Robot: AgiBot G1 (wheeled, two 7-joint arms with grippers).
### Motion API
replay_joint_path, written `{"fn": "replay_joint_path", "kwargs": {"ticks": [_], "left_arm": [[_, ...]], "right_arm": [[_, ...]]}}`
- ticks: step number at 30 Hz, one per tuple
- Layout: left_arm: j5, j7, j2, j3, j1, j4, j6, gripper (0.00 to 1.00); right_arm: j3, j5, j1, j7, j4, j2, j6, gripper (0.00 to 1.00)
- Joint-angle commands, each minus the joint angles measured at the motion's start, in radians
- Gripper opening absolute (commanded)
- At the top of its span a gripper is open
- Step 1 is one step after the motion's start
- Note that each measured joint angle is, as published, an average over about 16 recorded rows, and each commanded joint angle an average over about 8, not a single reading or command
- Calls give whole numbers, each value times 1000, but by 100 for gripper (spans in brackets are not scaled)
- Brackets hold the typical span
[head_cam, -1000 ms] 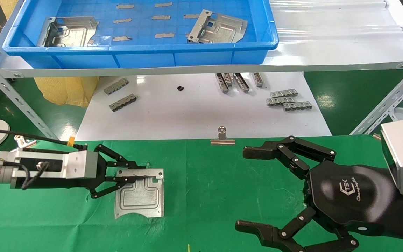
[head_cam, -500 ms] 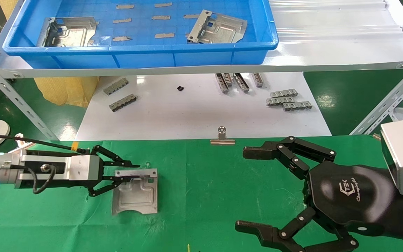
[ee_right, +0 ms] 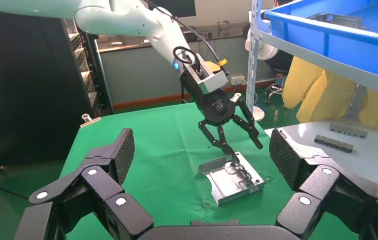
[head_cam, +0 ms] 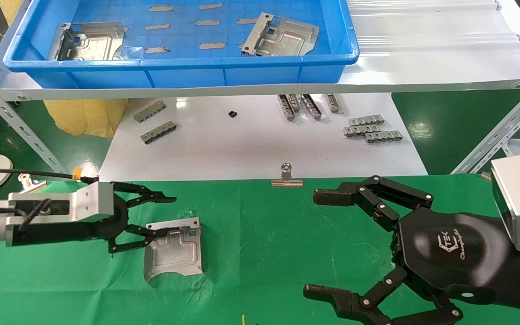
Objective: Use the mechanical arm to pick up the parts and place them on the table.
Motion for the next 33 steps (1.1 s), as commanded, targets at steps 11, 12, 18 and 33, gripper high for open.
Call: {"fn": "replay_joint_path", "kwargs": {"ticks": [11, 12, 18, 33], "left_arm": [[-17, -48, -7, -11, 14, 17, 3, 100], [-18, -52, -9, -14, 17, 9, 3, 100], [-46, -123, -35, -50, 59, -84, -3, 100], [-143, -370, -124, -173, 204, -409, -23, 100]], "right_arm": [[0, 0, 0, 0, 0, 0, 0, 100], [0, 0, 0, 0, 0, 0, 0, 100], [0, 0, 0, 0, 0, 0, 0, 100], [0, 0, 0, 0, 0, 0, 0, 100]]}}
